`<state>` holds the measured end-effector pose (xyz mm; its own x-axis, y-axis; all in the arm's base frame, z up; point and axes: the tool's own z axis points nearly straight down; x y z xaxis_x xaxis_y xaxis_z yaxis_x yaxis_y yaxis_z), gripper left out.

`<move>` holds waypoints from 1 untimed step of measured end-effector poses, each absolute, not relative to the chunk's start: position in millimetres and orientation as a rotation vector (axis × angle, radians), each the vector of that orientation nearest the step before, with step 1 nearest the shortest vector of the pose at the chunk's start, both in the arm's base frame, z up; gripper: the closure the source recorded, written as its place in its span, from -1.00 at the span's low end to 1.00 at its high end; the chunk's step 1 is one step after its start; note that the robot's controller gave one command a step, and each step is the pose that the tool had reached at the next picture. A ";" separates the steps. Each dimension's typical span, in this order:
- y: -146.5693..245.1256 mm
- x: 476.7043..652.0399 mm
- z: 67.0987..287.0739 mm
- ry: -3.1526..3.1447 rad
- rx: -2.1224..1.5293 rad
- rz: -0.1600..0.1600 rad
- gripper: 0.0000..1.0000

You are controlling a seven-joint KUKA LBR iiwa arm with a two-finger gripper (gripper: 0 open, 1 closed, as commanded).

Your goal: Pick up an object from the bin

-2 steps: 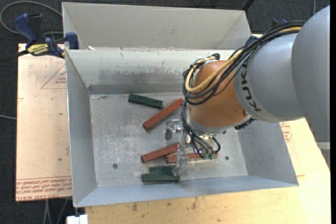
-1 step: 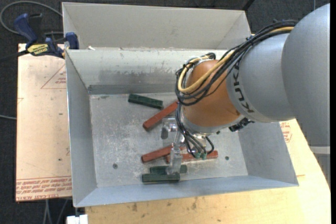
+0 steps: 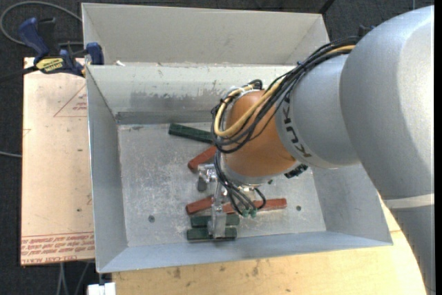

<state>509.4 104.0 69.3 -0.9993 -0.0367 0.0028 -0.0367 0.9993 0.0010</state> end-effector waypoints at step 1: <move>104.3 509.9 69.8 -3.140 0.057 -0.002 -1.00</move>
Offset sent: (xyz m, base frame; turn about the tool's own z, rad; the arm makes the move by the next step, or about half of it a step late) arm 0.0000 0.0000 0.0000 0.0000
